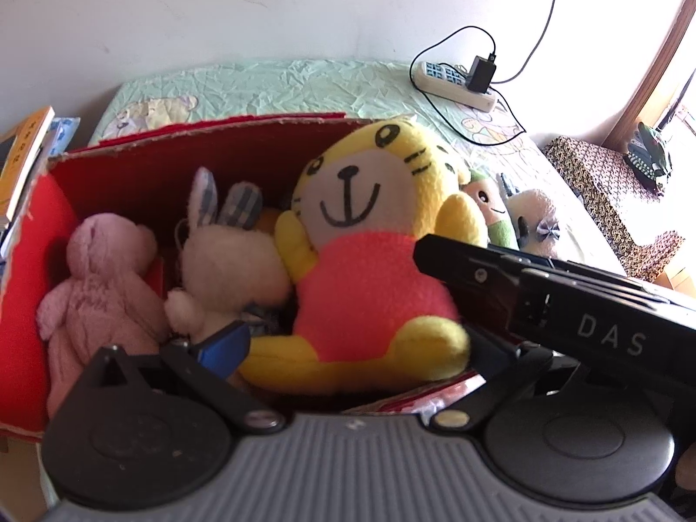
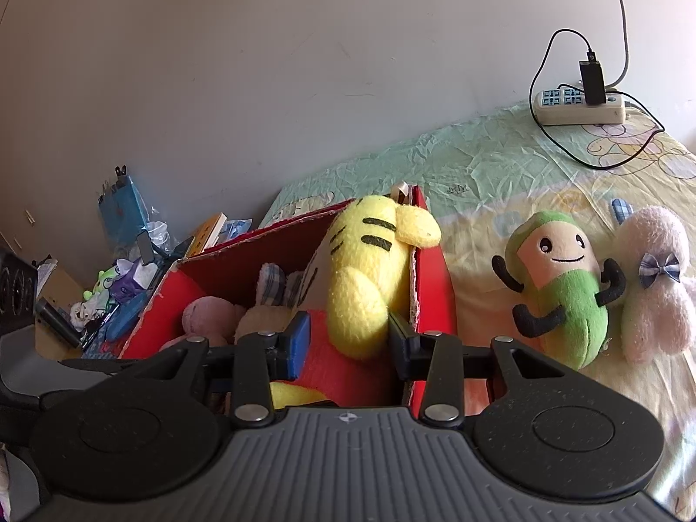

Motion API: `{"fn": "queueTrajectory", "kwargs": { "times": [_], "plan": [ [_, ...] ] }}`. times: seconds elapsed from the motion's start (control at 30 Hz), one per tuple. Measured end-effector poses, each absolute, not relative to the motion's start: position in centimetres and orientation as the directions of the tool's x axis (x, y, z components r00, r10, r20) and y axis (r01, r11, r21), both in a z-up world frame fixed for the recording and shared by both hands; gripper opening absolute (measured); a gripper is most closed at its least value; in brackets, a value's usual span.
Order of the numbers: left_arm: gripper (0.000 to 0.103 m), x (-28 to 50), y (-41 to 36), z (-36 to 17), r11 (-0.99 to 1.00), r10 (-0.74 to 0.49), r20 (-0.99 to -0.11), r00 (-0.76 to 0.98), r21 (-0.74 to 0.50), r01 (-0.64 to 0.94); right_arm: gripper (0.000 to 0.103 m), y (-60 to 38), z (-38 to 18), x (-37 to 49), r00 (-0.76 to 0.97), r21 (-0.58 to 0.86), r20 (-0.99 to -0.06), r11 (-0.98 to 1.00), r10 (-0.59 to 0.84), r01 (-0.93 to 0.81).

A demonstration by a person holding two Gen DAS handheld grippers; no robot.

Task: Organize objects
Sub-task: 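Open the right gripper to release the tiger beside the bunny, then withdraw the right gripper and move it to the white bunny with blue bow tie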

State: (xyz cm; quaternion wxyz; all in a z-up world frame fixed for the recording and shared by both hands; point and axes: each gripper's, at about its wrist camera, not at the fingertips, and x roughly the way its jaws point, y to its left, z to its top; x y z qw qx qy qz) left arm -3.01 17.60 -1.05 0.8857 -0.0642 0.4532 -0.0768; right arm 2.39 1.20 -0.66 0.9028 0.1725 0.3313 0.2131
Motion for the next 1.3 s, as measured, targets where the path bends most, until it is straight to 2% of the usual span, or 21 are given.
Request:
{"fn": "queueTrajectory", "kwargs": {
  "times": [0.37,0.77,1.07,1.3],
  "plan": [
    [0.102,-4.5,17.2,-0.1,0.989,-0.141,-0.783,0.606,-0.134,0.057,0.044,-0.2,-0.4,0.7,0.701,0.494,-0.486,0.826,0.522,-0.272],
    [0.102,-6.5,15.3,1.8,0.999,0.035,-0.770,0.637,0.015,-0.037,0.044,-2.1,0.5,-0.3,0.670,0.482,-0.458,0.797,0.584,-0.365],
    [0.102,-7.2,12.0,2.3,0.993,0.111,-0.778,0.619,0.057,-0.106,0.044,-5.3,0.4,-0.2,0.622,0.494,-0.480,0.776,0.619,-0.392],
    [0.102,-8.4,9.5,1.7,0.989,0.118,-0.801,0.587,0.043,-0.140,0.045,-7.6,-0.5,0.0,0.564,0.493,-0.523,0.767,0.639,-0.412]
  ]
}}
